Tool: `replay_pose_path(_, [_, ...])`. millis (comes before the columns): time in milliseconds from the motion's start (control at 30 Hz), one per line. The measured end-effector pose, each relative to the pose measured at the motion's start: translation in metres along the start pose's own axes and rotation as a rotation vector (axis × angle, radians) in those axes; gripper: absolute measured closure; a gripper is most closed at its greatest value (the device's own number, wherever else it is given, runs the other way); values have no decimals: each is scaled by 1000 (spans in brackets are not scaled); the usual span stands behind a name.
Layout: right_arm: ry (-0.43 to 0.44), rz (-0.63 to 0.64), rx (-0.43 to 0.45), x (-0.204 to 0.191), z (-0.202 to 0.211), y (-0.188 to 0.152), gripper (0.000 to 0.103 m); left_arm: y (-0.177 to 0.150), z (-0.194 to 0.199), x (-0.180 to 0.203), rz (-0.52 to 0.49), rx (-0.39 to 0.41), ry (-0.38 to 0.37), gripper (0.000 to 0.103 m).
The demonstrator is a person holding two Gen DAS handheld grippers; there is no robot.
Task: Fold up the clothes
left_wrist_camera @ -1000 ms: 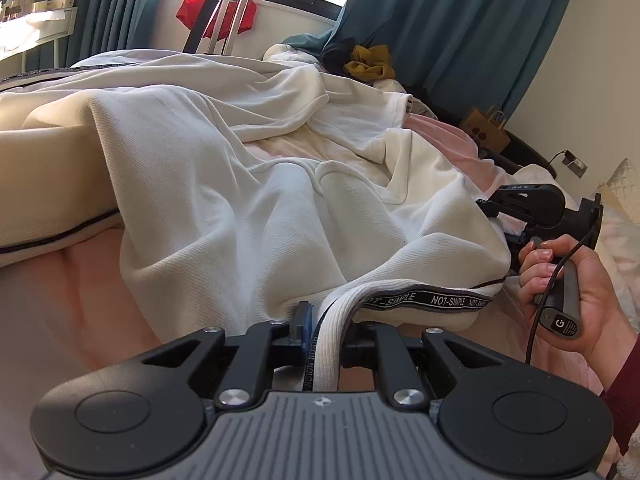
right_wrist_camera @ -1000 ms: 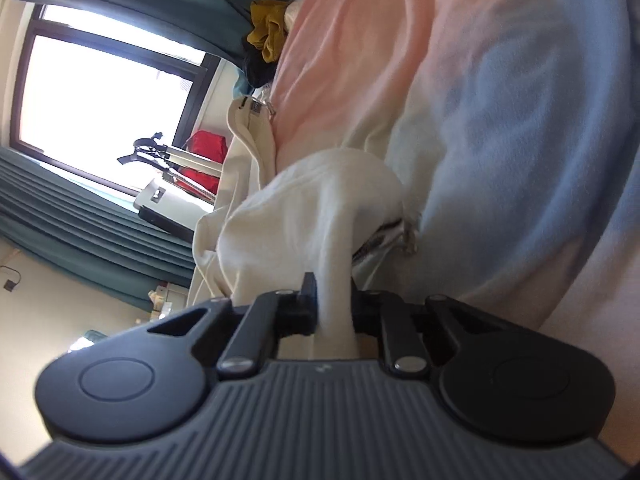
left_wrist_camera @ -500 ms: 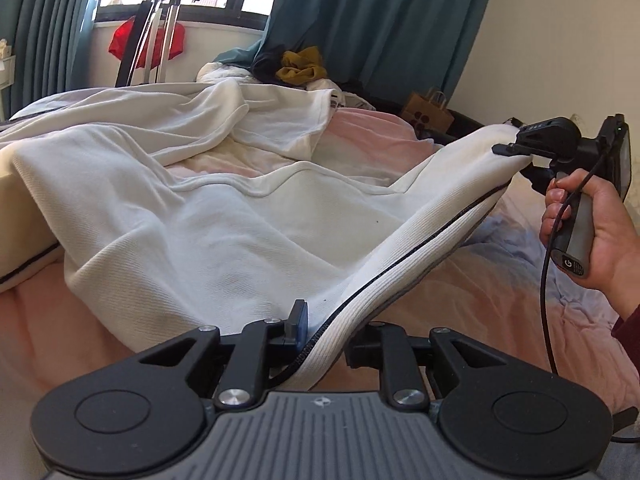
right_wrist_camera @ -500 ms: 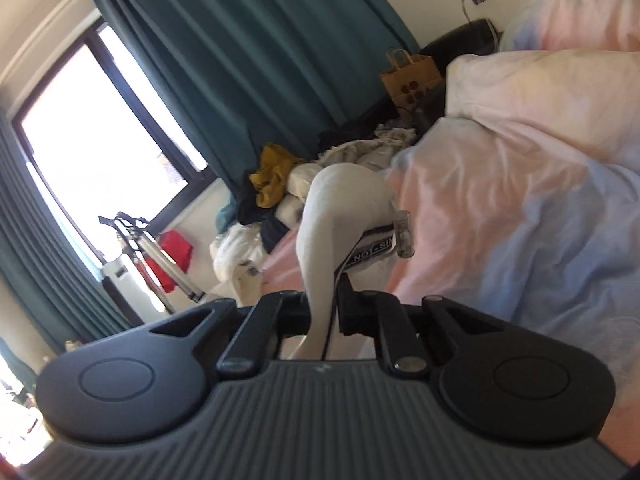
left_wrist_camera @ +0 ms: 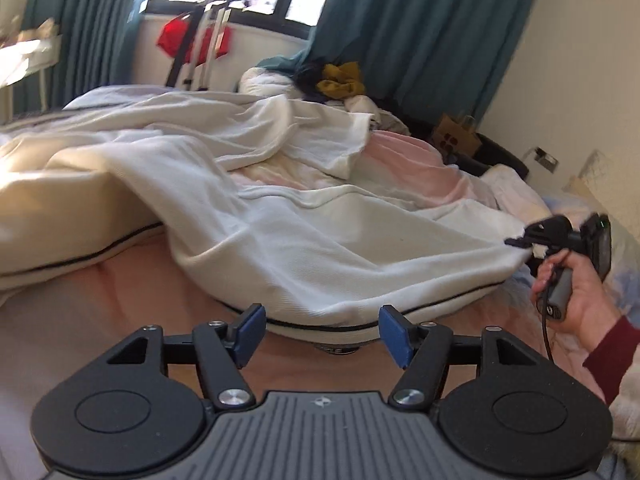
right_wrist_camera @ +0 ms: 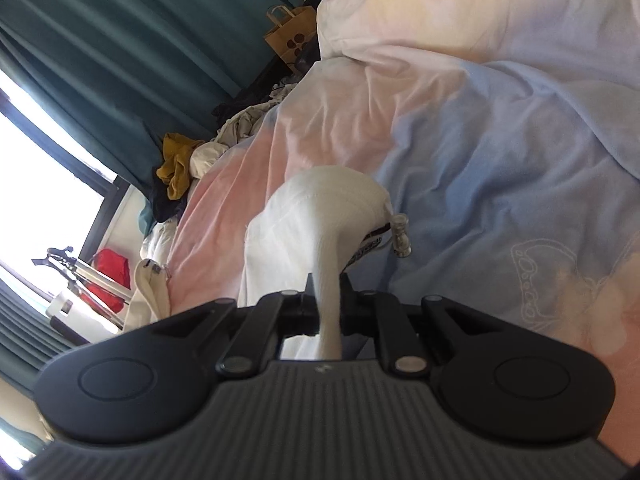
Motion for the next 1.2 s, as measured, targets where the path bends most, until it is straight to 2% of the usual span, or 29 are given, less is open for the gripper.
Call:
replay_pose_path(67, [32, 6, 33, -5, 6, 6, 92, 11, 11, -28, 155, 3, 35, 22])
replay_pose_path(133, [65, -1, 91, -10, 13, 15, 93, 23, 22, -58, 320, 11, 71, 21])
replay_pose_path(200, [90, -9, 160, -11, 18, 24, 93, 36, 30, -102, 528, 47, 106, 21])
replay_pose_path(333, [63, -6, 262, -9, 21, 36, 93, 41, 29, -160, 805, 121, 201, 22])
replay_pose_path(400, [42, -24, 288, -2, 19, 41, 93, 40, 28, -182, 911, 161, 235, 32])
replay_pose_path(467, [32, -47, 293, 6, 15, 44, 93, 38, 28, -195, 974, 181, 256, 50])
replay_pose_path(500, [28, -57, 291, 10, 12, 46, 93, 38, 28, -198, 987, 185, 266, 56])
replay_pose_path(567, [23, -74, 282, 17, 7, 47, 93, 41, 34, -197, 954, 190, 279, 76])
replay_pose_path(667, [21, -101, 264, 24, 4, 47, 93, 53, 54, -192, 906, 204, 287, 87])
replay_pose_path(833, [40, -166, 180, 35, 8, 51, 93, 90, 113, -194, 816, 259, 293, 91])
replay_pose_path(1000, [70, -241, 68, 46, 13, 58, 94, 120, 177, -213, 811, 244, 284, 91])
replay_pose_path(1100, [108, -178, -5, 39, 20, 71, 94, 123, 195, -227, 818, 195, 261, 91])
replay_pose_path(1200, [174, -29, 6, 33, 45, 80, 94, 110, 200, -235, 825, 151, 253, 91])
Point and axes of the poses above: each gripper's, at about its wrist camera, not at the fingertips, and z roughly against the way its jaws point, x to its right, y to its top, the point moved 3 cm from there along -z, roughly the way its jaws point, and after that the axes turned 5 degrees about x, right-handed, at the moved point
